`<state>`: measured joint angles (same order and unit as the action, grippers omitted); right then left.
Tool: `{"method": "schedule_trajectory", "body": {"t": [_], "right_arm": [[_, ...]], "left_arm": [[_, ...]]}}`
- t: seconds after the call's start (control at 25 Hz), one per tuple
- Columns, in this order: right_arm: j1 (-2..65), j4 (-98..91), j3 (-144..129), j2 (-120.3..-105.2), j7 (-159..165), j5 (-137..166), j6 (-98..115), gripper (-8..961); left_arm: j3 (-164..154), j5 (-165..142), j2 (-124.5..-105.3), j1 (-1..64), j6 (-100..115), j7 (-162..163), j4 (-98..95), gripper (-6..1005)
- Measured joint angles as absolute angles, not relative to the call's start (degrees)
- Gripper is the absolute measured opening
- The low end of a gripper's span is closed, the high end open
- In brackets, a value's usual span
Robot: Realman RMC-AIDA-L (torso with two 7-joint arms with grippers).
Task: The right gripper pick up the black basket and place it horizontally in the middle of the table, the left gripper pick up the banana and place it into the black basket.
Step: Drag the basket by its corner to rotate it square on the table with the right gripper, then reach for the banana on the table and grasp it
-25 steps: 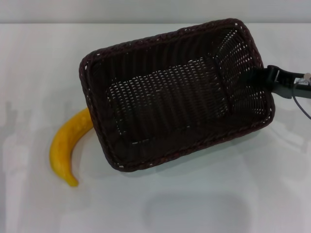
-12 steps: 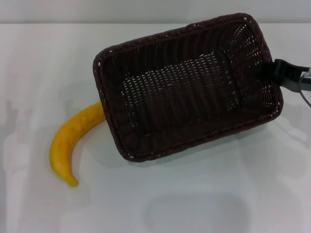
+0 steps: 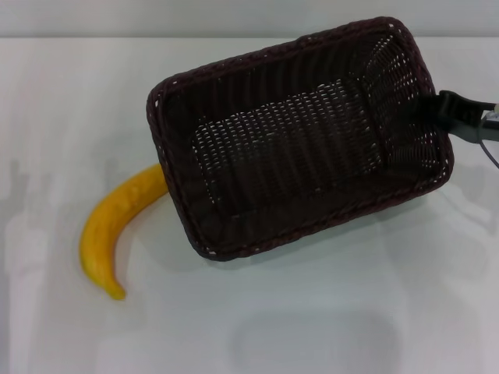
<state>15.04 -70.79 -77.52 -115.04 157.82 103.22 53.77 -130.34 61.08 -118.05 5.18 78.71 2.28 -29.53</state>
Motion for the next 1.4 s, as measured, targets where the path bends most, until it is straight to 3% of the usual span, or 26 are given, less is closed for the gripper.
{"method": "schedule_trajectory", "body": {"t": [0.2, 0.44, 0.88, 1.4], "right_arm": [[15.3, -70.9, -77.4, -114.99, 156.8, 103.0, 53.9, 234], [15.6, -71.0, -76.5, -114.93, 155.5, 102.8, 53.8, 424], [15.1, -72.8, -70.5, -114.90, 145.6, 102.7, 52.3, 644], [15.7, -64.8, -71.3, -115.10, 99.4, 74.6, 40.8, 660]], "left_arm": [[-130.3, 61.1, -117.96, 5.2, 78.6, 2.3, -29.5, 890], [-129.8, 61.1, -117.95, 5.2, 78.4, 2.3, -29.5, 890], [-129.6, 61.2, -117.97, 5.5, 77.8, 2.4, -29.4, 889], [-129.6, 60.7, -118.62, 5.5, 77.7, 2.0, -29.2, 889]]}}
